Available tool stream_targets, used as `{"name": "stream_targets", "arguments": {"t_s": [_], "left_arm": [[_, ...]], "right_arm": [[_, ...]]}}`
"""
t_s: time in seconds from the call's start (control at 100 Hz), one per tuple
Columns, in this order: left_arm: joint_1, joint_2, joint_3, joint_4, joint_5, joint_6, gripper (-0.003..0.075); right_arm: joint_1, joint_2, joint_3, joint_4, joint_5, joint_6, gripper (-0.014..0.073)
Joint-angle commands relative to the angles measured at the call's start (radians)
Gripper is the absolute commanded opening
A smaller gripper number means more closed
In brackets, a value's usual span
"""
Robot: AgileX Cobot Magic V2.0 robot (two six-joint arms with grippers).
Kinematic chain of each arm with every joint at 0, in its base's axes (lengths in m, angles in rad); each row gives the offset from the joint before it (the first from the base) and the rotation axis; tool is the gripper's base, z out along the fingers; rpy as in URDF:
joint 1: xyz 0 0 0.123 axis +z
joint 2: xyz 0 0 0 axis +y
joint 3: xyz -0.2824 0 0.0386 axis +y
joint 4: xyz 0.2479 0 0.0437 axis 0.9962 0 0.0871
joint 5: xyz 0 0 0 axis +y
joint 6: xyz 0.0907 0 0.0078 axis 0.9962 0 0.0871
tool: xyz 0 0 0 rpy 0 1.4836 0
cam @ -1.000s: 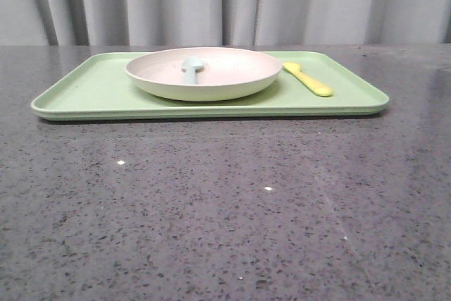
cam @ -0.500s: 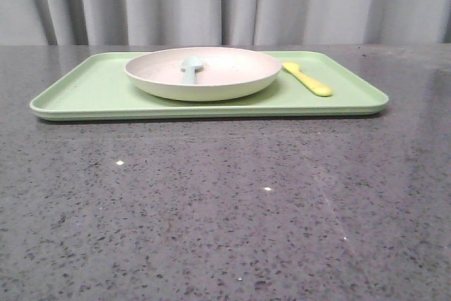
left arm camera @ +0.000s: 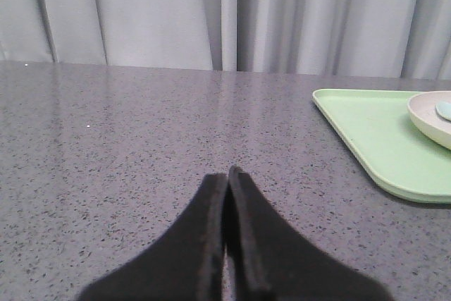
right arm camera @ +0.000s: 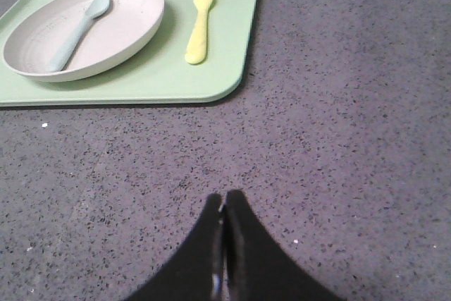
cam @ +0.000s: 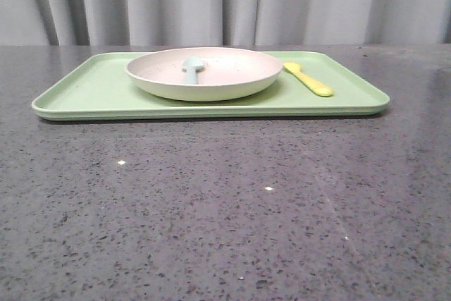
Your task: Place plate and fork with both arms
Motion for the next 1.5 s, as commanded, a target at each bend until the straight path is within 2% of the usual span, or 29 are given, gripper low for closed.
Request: {"name": "stream_targets", "arguments": {"t_s": [0.0,0.66,0.83,0.99,1.22,1.39,1.49], "left_arm": [[0.003,-0.034,0.013,0.001,-0.065,-0.008,-0.0020],[0.003,-0.034,0.013,0.001,-0.065,-0.008,-0.0020],[0.003,-0.034,0.013,0.001,-0.065,-0.008,-0.0020],[0.003,-0.034,0.013,0.001,-0.065,-0.008,-0.0020],[0.003,-0.034,0.013,0.001,-0.065,-0.008,-0.0020],[0.003,-0.034,0.013,0.001,-0.065,-0.008,-0.0020],[0.003,-0.034,0.013,0.001,-0.065,-0.008,-0.0020]], "right_arm": [[-0.002,0.008,-0.024,-0.021,-0.079,-0.006,-0.0068],[-0.002,0.008,-0.024,-0.022,-0.079,-0.006,-0.0068],[-0.005,0.008,-0.024,-0.099,-0.081,-0.008,-0.0068],[-0.013,0.008,-0.023,-0.096,-0.101,-0.056,-0.0068],[-0.098,0.001,0.074,0.016,-0.383,-0.221,-0.0068],[-0.170,-0.053,0.195,0.042,-0.602,-0.239,-0.0068],[-0.218,-0.096,0.254,0.043,-0.651,-0.239,-0.0068]]}}
